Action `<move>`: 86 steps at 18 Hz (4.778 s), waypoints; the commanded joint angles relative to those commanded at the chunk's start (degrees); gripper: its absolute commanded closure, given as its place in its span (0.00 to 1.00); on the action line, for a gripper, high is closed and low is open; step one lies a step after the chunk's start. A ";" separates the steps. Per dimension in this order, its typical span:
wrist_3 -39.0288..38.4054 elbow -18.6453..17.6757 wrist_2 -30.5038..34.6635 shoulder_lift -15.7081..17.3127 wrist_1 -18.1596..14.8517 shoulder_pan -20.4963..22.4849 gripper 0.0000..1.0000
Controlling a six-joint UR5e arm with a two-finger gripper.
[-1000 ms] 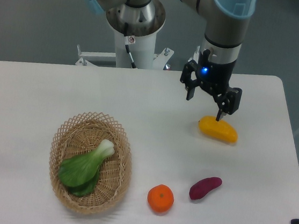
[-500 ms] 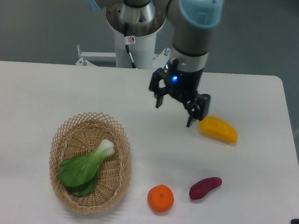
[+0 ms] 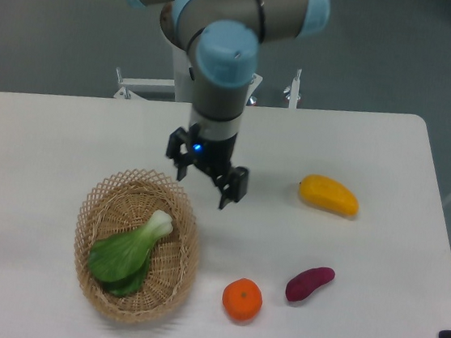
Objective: Pick up the green vegetable from the basket
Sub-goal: 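Move the gripper from above the yellow mango over the wicker basket, then lower the gripper onto the green bok choy stem in the basket, then close the gripper on the bok choy stem, then lift the bok choy out of the basket and carry it toward the mango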
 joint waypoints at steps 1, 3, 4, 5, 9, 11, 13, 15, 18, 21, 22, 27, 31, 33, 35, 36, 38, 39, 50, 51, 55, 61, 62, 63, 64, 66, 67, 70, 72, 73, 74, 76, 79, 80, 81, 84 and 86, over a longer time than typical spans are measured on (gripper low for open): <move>-0.17 0.09 2.03 -1.05 0.00 -2.02 0.00; -0.35 0.09 3.36 -3.16 0.18 -4.23 0.00; -0.44 0.09 3.28 -3.52 0.35 -4.41 0.00; -0.53 0.00 3.19 -3.87 1.31 -4.50 0.00; -3.33 -0.09 3.45 -6.86 6.49 -6.08 0.00; -4.22 -0.26 3.54 -7.57 7.21 -6.26 0.00; -4.40 -0.26 3.63 -8.01 7.21 -6.34 0.00; -4.48 -0.26 3.98 -8.62 7.12 -6.70 0.00; -5.36 -0.79 3.89 -8.97 7.47 -7.31 0.00; -6.06 -0.70 3.89 -9.41 7.47 -7.40 0.00; -6.67 -0.70 3.89 -9.50 7.47 -7.40 0.00; -8.35 0.00 3.89 -10.55 8.09 -7.49 0.00; -8.44 0.09 3.89 -10.99 8.35 -7.49 0.00; -8.44 0.00 3.89 -11.00 8.53 -7.58 0.00; -8.44 0.09 3.89 -11.00 8.62 -7.58 0.19; -8.35 0.09 3.89 -10.91 8.62 -7.58 0.36; -8.26 0.00 3.81 -10.73 8.62 -7.58 0.51; -8.18 0.09 3.81 -10.73 8.62 -7.58 0.51; -7.65 0.97 3.63 -9.77 8.53 -7.49 0.64; -7.56 1.14 3.54 -9.59 8.44 -7.49 0.64; -5.64 3.16 2.93 -7.40 8.09 -6.09 0.63; -0.28 4.22 -1.72 -3.62 6.08 0.41 0.63; 1.04 4.92 -2.60 -2.92 4.76 1.64 0.63; 2.53 5.71 -3.05 -2.21 3.27 2.52 0.63; 4.03 6.58 -3.14 -1.77 1.78 3.75 0.63; 6.14 8.34 -3.31 -1.16 -1.30 6.39 0.63; 7.80 9.66 -3.66 -0.80 -3.14 7.70 0.63; 11.94 14.14 -4.45 -0.19 -8.86 11.48 0.63; 14.05 16.43 -4.54 0.08 -12.55 14.03 0.63; 15.28 17.57 -4.63 0.08 -13.96 15.26 0.63; 16.60 18.27 -4.89 0.08 -15.28 16.49 0.63; 20.63 18.37 -5.16 0.08 -16.26 18.78 0.63; 24.51 18.37 -5.07 0.17 -16.35 21.60 0.63; 25.65 18.37 -5.07 0.08 -16.35 22.47 0.63; 27.06 18.37 -5.07 0.08 -16.61 23.09 0.63; 30.93 18.28 -4.98 0.25 -16.87 25.03 0.63; 32.42 18.28 -4.98 0.52 -17.57 25.64 0.63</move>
